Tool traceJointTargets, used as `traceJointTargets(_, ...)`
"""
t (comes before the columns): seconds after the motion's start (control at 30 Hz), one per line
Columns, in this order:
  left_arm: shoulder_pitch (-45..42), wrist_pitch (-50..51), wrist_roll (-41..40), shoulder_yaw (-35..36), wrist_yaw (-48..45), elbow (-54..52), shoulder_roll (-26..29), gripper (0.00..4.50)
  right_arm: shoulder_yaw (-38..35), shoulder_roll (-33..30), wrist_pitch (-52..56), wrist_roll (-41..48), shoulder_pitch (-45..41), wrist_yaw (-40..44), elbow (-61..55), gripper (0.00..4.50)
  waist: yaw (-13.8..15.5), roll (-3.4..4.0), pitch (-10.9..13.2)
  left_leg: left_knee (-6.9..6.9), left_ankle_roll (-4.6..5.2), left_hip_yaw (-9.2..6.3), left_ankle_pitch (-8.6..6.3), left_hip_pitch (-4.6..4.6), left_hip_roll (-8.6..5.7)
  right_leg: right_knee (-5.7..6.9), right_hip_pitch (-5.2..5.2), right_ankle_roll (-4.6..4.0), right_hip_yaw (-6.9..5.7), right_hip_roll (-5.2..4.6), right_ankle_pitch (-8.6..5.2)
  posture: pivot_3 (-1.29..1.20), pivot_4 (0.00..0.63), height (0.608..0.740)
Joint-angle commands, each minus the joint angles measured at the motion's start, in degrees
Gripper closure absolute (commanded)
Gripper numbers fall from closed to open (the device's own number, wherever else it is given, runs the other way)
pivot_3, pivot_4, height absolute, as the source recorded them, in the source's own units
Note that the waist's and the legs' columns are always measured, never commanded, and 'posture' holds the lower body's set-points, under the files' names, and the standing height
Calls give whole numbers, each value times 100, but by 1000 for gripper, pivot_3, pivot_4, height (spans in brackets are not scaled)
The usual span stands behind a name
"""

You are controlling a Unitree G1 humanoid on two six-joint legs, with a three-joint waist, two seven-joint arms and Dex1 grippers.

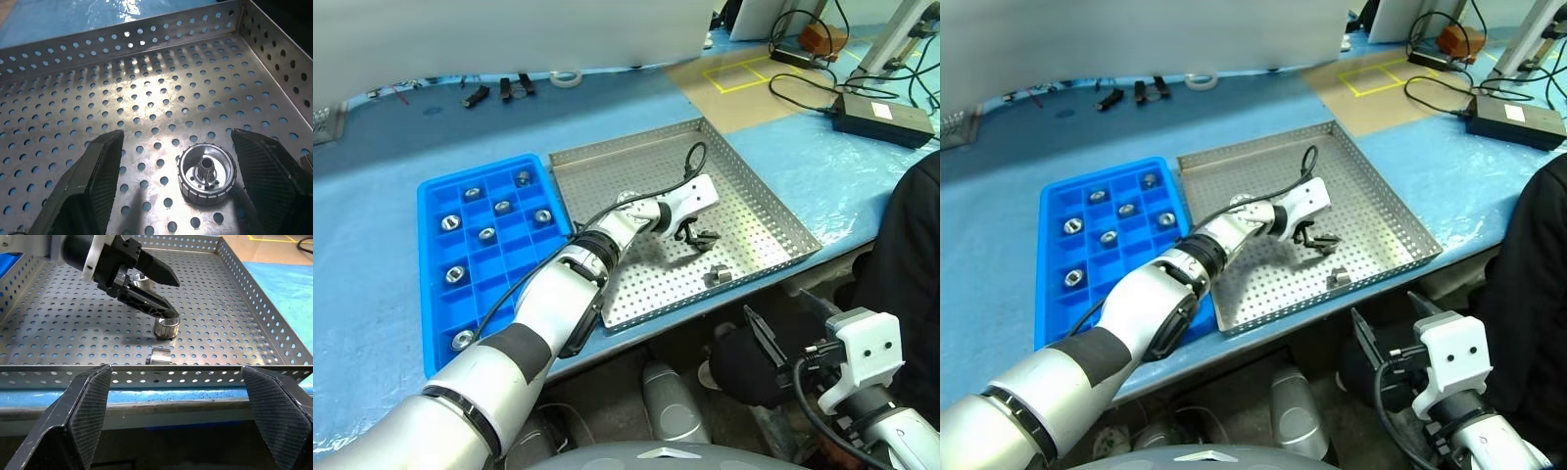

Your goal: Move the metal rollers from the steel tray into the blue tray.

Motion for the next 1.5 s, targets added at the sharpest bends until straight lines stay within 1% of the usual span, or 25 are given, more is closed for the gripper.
traceJointTargets(0.03, 42, 146, 17, -48, -121, -44, -576, 806, 24, -39, -145, -67, 64, -94, -205, 0, 0, 0, 0, 0, 0, 0, 0, -1, 0, 0, 0, 0, 0, -1, 0, -845, 150, 740)
traceJointTargets(0.2, 148, 240, -23, -57, -342, -57, -651, 806, 28, 16, -105, -131, 154, -79, -205, 0, 0, 0, 0, 0, 3, -1, -2, -2, 1, -1, 1, 1, 0, -8, -1, -845, 150, 740)
traceJointTargets(0.4, 266, 295, 5, -93, -155, -35, -868, 806, 60, -6, -101, -135, 123, -101, -205, 0, -4, 0, 0, 0, 6, 0, -3, -3, -1, -1, 2, 5, -1, -17, -2, -852, 150, 740)
traceJointTargets(0.53, 313, 378, -69, -30, -14, -12, -1020, 806, 50, -23, -149, -142, 189, -116, -205, 0, -13, 0, 0, 0, 13, -2, -8, -4, -14, -1, 5, 48, -7, -36, -26, -865, 150, 740)
traceJointTargets(0.67, 361, 386, -119, -23, -32, -11, -1128, 806, 64, -39, -217, -167, 268, -144, -205, 0, -37, 0, 0, 1, 24, -1, -15, -4, -29, -1, 13, 52, -16, -56, -26, -876, 150, 740)
traceJointTargets(0.93, 457, 348, -298, -8, -341, -38, -1382, 806, 144, -14, -410, -308, 545, -221, -205, 0, -191, -1, 0, 1, 31, -5, -22, -12, -34, -4, 16, 57, -25, -64, -28, -900, 150, 740)
traceJointTargets(1.07, 500, 358, -235, -100, -255, -20, -1449, 806, 167, -52, -536, -358, 684, -270, -205, 0, -228, -1, 1, 2, 29, -5, -22, -11, -34, -4, 19, 92, -30, -66, -49, -918, 150, 740)
traceJointTargets(1.4, 647, 384, -116, -326, -31, 21, -1501, 806, 179, -99, -877, -463, 1111, -446, -205, 0, -387, -2, 1, 3, 27, -35, -24, -13, -39, -4, 23, 107, -37, -70, -57, -943, 150, 740)
traceJointTargets(1.5, 697, 373, -35, -427, 69, 39, -1427, 1329, 135, -70, -923, -473, 1217, -436, -205, 0, -491, -2, 1, 3, 24, -43, -25, -20, -43, -6, 22, 111, -42, -73, -59, -940, 150, 740)
